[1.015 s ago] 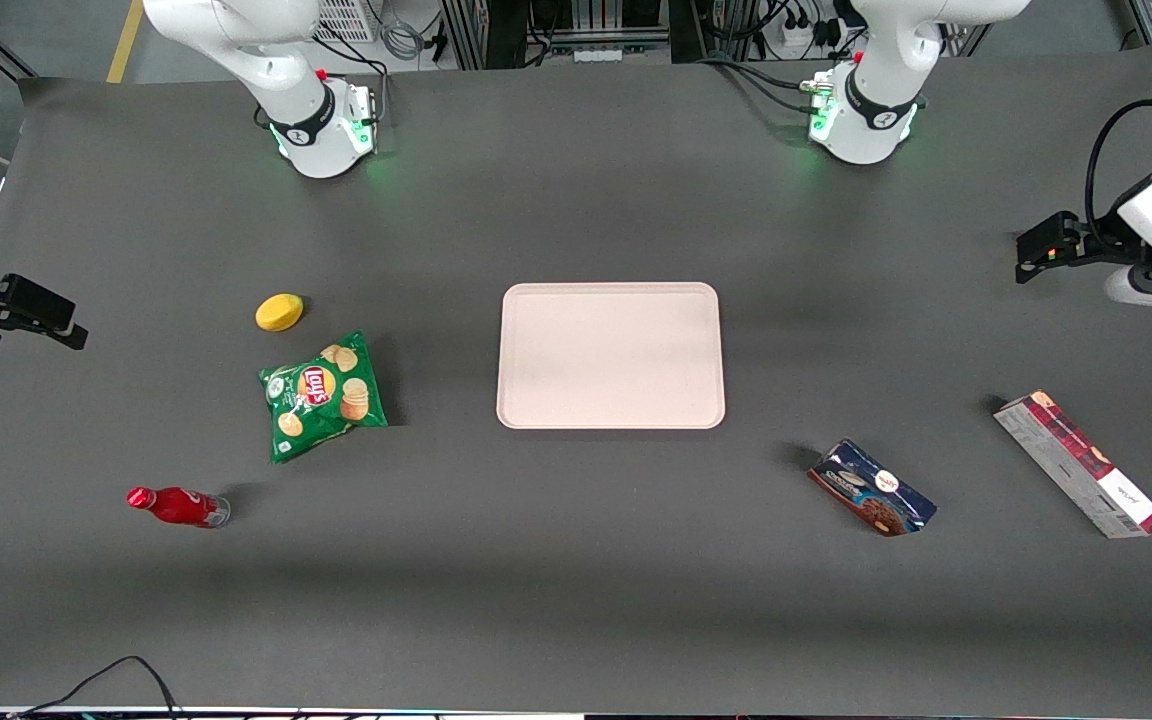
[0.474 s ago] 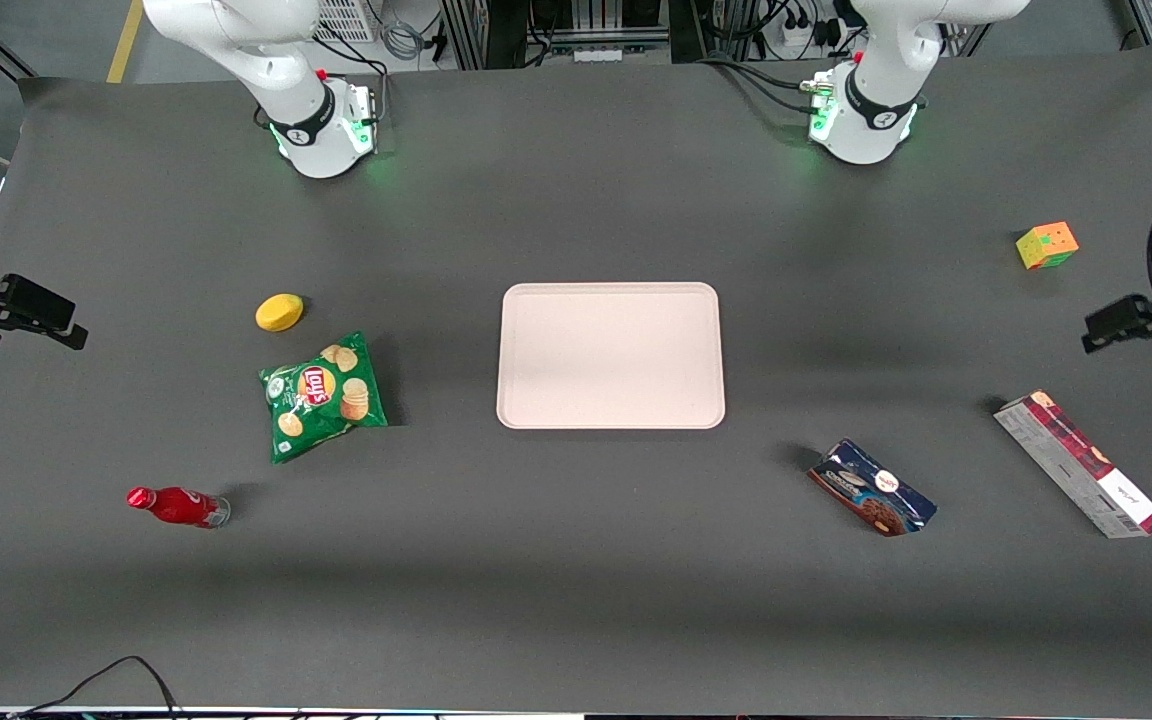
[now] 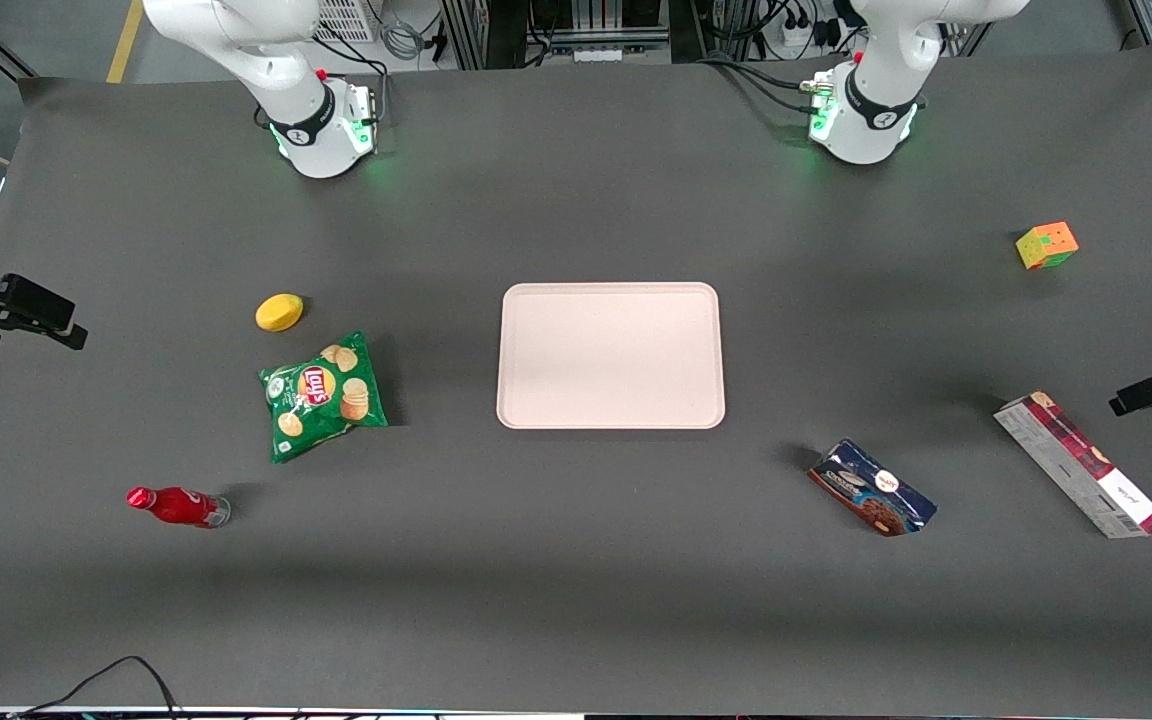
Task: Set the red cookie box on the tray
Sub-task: 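Lower the open left gripper over the red plaid cookie box and close it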
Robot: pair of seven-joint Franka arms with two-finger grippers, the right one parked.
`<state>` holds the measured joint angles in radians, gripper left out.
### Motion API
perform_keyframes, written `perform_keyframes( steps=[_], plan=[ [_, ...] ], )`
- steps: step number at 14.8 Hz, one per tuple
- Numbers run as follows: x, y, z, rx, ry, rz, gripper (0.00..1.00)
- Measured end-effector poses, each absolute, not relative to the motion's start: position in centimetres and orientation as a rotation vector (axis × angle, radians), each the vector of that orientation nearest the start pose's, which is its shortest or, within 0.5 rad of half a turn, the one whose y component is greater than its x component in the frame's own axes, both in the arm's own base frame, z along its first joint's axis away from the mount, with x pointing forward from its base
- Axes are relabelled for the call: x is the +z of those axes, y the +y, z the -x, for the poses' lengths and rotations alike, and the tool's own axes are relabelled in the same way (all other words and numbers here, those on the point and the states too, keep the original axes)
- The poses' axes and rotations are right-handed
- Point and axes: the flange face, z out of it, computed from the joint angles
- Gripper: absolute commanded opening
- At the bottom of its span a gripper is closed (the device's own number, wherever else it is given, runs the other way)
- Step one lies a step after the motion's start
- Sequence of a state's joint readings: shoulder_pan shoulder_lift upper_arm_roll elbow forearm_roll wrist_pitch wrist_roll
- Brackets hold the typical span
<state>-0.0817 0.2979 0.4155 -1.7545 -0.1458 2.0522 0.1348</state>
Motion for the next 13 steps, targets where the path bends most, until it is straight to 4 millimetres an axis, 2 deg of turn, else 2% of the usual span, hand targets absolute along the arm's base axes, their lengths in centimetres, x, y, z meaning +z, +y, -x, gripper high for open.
perform_keyframes(
  steps=[2,5,13],
  plan=[
    [37.4,19.7,-61.4,-0.006,-0.428,3.096,1.0],
    [33.2,20.3,-62.4,-0.021,-0.475,3.076,1.0],
    [25.6,20.4,-63.8,-0.089,-0.48,3.019,1.0]
  ],
)
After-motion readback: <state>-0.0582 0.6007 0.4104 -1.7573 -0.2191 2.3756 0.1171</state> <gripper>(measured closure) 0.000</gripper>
